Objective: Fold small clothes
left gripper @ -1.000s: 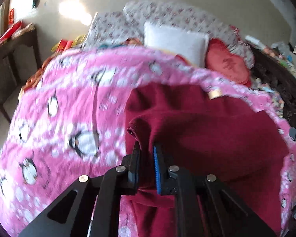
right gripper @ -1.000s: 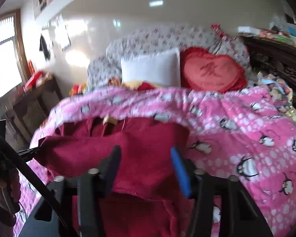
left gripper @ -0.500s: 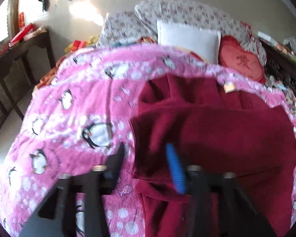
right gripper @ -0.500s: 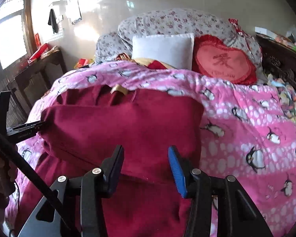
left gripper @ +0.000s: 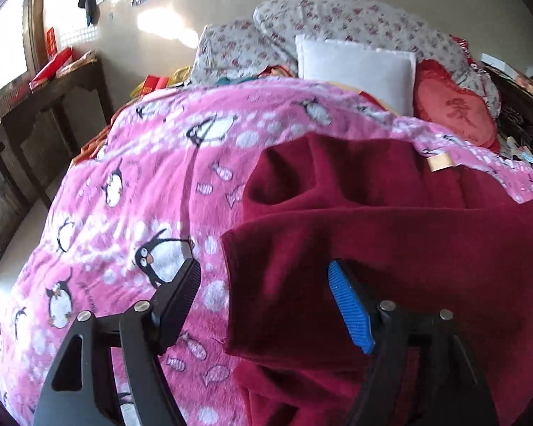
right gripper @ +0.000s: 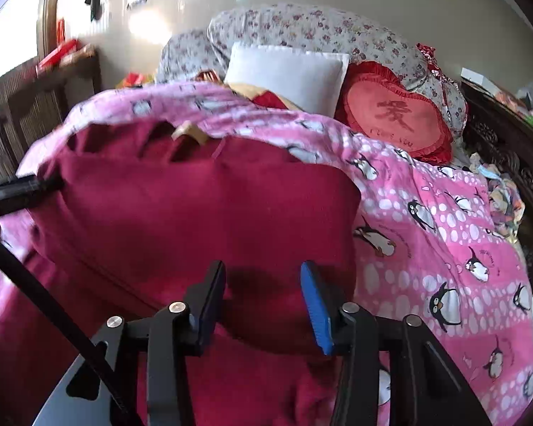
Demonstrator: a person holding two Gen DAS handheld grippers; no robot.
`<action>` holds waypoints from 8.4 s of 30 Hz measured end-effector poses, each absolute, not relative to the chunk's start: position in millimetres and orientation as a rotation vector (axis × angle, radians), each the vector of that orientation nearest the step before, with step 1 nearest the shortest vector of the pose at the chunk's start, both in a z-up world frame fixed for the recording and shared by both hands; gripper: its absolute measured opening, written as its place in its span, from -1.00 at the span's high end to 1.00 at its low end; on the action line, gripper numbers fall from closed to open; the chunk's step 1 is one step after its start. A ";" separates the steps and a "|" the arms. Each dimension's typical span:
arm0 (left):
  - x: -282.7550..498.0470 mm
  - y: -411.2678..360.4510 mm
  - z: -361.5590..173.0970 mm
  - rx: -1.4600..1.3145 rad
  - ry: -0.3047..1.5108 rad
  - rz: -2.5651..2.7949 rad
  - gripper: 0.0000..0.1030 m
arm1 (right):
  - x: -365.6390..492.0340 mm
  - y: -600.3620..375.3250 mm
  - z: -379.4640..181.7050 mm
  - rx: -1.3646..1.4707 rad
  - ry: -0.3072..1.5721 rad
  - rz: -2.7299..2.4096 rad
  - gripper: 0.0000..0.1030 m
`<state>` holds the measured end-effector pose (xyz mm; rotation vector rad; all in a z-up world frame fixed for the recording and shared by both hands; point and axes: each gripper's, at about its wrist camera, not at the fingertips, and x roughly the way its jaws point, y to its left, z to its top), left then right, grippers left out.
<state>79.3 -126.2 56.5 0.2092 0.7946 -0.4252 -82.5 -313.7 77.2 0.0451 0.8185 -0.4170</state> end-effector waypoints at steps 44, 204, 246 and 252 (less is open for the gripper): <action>-116.3 54.3 43.8 0.208 1.091 -0.603 -0.68 | -323.1 -243.0 53.2 0.595 0.900 -0.146 -0.69; 59.4 -23.3 25.8 -0.072 0.986 -0.612 -0.88 | 61.1 -208.7 104.2 0.279 0.680 -0.076 -0.52; 51.3 -28.2 21.9 0.018 0.929 -0.570 -0.93 | -143.3 -329.9 54.3 0.422 0.673 -0.759 -0.23; 51.5 -28.0 22.1 0.015 0.931 -0.571 -0.93 | -138.4 -285.2 102.4 0.318 0.567 -0.699 -0.53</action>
